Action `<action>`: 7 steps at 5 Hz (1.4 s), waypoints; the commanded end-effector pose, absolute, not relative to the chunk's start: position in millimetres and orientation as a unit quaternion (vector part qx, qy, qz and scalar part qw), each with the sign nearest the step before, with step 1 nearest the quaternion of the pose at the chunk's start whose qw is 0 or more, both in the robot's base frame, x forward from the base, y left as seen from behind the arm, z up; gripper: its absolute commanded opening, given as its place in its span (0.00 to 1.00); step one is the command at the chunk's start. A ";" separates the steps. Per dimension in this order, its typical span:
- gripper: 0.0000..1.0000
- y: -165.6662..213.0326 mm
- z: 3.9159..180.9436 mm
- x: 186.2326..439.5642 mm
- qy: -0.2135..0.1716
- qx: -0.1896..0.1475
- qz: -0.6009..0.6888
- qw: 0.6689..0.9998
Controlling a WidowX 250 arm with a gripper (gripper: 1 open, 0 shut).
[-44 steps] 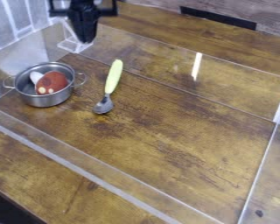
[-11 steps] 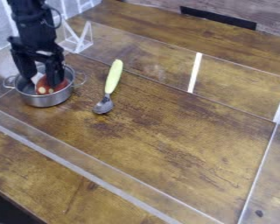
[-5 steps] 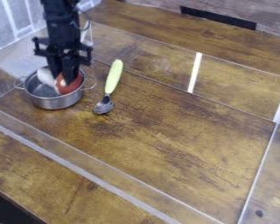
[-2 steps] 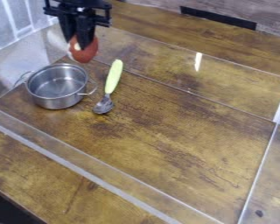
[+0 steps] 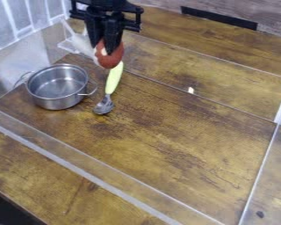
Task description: Remove the mushroom from the silver pot and put it on the table
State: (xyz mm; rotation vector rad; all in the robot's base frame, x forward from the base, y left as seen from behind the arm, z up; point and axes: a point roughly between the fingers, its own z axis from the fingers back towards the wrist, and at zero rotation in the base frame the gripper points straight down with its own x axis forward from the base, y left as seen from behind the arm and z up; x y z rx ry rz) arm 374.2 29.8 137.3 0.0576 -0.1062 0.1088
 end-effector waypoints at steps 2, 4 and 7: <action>0.00 27.3 157.2 363.6 -0.077 0.031 0.019 0.996; 0.00 21.9 140.4 360.7 -0.069 0.035 -0.031 0.997; 0.00 11.0 124.4 354.2 -0.040 0.043 -0.075 0.995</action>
